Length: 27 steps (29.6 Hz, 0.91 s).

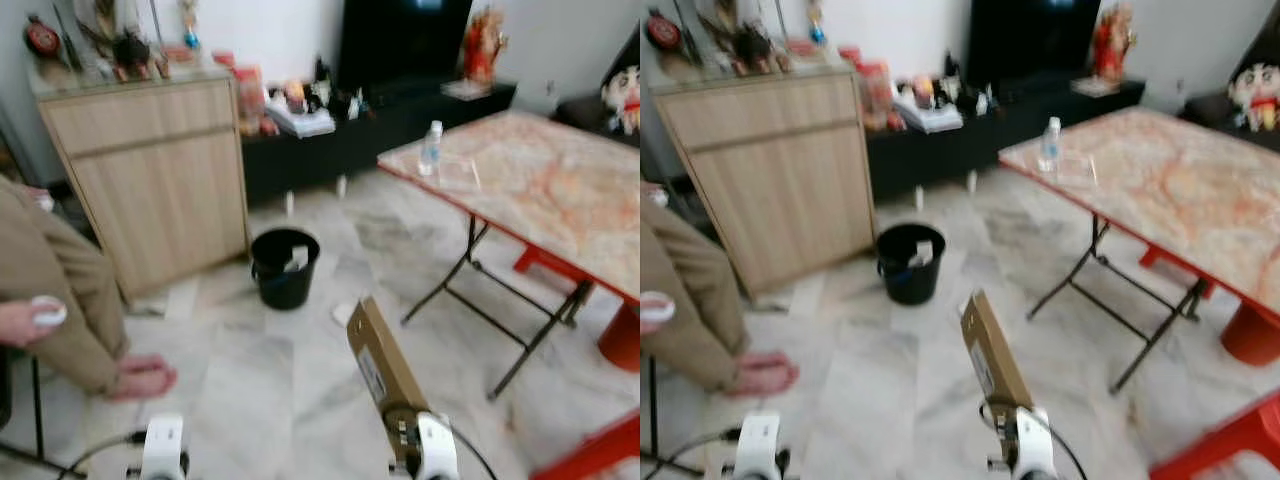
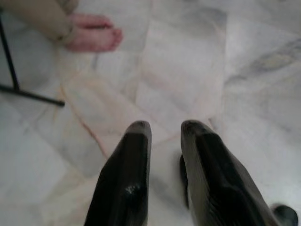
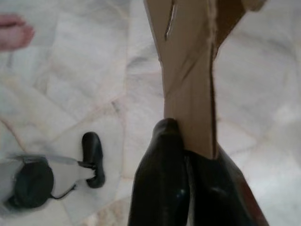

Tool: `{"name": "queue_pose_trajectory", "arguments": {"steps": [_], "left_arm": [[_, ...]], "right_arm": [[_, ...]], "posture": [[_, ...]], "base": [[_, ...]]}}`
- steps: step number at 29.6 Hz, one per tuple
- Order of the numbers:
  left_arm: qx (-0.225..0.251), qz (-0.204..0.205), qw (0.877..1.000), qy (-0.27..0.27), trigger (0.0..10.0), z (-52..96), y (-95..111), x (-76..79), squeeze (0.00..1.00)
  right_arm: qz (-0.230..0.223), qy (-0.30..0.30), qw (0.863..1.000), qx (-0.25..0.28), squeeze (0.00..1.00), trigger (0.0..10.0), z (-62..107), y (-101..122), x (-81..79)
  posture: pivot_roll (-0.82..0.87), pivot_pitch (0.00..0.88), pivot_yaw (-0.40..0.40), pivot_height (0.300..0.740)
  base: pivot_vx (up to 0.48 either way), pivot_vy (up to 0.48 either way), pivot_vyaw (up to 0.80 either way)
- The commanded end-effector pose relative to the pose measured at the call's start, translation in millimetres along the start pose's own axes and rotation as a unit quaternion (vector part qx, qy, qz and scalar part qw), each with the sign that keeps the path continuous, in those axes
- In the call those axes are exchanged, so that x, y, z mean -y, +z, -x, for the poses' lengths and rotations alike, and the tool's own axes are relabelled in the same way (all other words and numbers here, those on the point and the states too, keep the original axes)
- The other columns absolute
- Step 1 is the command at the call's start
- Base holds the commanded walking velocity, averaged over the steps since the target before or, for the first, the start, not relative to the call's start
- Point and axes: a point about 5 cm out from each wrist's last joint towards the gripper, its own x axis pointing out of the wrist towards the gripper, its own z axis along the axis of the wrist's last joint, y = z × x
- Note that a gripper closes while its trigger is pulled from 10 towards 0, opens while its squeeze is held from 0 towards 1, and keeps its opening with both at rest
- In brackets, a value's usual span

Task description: Picking trash to rubbish bin

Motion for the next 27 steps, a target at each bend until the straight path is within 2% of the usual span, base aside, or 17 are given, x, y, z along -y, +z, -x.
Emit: {"name": "queue_pose_trajectory", "arguments": {"steps": [1, 7, 22, 27], "left_arm": [[-0.003, 0.0, 1.0, 0.009, 10.0, -0.6, 1.2, -5.3, 0.0], [-0.005, 0.0, 1.0, 0.01, 10.0, -0.3, 0.2, -6.2, 0.0], [-0.007, 0.0, 1.0, 0.01, 10.0, 0.4, -1.6, -8.1, 0.0], [-0.008, -0.001, 1.0, 0.01, 10.0, 0.9, -2.9, -9.2, 0.0]], "right_arm": [[0.01, 0.003, 1.0, 0.003, 0.0, 10.0, -0.9, 3.2, -3.3], [0.002, 0.004, 1.0, 0.005, 0.0, 10.0, -0.9, 3.1, -4.2], [-0.001, 0.002, 1.0, 0.005, 0.0, 10.0, -1.0, 3.3, -4.4], [0.012, 0.005, 1.0, -0.004, 0.0, 10.0, -1.1, 0.5, -6.6]], "posture": [[0.02, 0.0, -0.035, 0.74], [0.02, 0.0, -0.035, 0.74], [0.02, 0.0, -0.036, 0.74], [0.02, 0.0, -0.034, 0.74]], "base": [[0.356, 0.0, 0.62], [0.354, 0.0, 0.59], [0.354, 0.0, 0.0], [0.351, 0.0, 0.0]]}}
